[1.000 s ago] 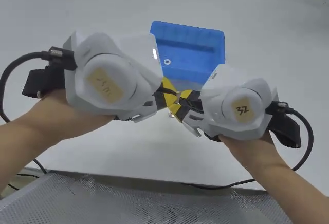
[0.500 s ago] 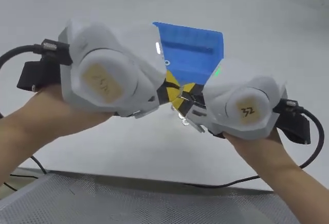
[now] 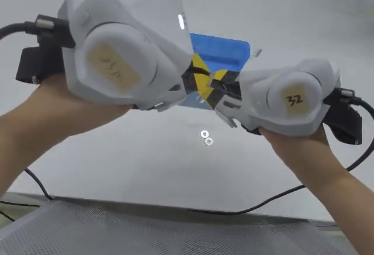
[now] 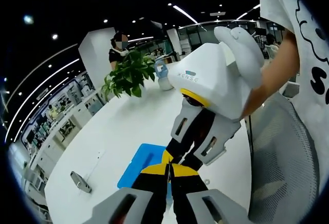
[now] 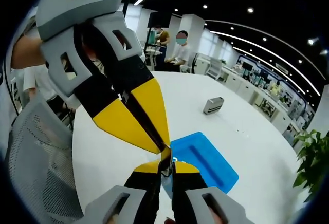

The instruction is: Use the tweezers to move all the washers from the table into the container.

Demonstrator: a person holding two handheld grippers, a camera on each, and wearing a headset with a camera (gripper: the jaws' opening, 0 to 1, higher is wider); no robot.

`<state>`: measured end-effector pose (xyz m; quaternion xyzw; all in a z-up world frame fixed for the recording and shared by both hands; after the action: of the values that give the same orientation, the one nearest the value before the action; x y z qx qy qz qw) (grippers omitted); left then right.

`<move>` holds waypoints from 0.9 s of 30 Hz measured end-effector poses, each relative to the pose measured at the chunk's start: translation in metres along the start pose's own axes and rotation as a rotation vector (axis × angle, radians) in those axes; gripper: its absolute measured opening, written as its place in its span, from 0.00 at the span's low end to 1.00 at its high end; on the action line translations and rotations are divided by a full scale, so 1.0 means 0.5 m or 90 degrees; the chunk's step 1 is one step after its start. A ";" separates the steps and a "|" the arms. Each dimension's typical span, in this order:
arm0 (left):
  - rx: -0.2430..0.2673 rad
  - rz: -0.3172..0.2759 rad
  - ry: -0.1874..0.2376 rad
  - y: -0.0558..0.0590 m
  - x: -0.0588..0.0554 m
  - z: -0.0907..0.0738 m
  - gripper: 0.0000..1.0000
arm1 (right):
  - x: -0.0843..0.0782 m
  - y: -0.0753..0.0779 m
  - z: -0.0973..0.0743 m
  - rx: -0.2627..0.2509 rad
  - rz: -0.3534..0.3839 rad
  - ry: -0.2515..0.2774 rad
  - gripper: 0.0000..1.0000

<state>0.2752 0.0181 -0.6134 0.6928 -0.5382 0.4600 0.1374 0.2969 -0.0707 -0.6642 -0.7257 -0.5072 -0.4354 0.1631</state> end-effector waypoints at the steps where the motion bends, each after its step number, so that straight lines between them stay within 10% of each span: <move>1: 0.008 0.003 0.002 -0.004 0.002 0.000 0.00 | 0.003 0.005 0.000 -0.003 0.001 0.003 0.03; 10: 0.084 0.005 0.001 -0.043 0.008 0.012 0.00 | 0.024 0.057 0.012 -0.033 0.019 0.029 0.03; 27: 0.110 -0.115 -0.006 -0.040 -0.056 -0.017 0.01 | -0.040 0.093 0.097 -0.031 0.086 -0.003 0.03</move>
<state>0.2888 0.0488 -0.6247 0.7499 -0.4327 0.4870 0.1152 0.3581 -0.0698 -0.6980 -0.7631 -0.4464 -0.4340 0.1731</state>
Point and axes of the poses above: the centre of the closed fingertips' face, and the gripper's own axes: z roughly forward along the fingers, y roughly to its right, x roughly out of its top, the point moved 8 cm from there along -z, roughly backward along the fingers, and after that the axes turned 1 degree about y, right-handed, at the moved point
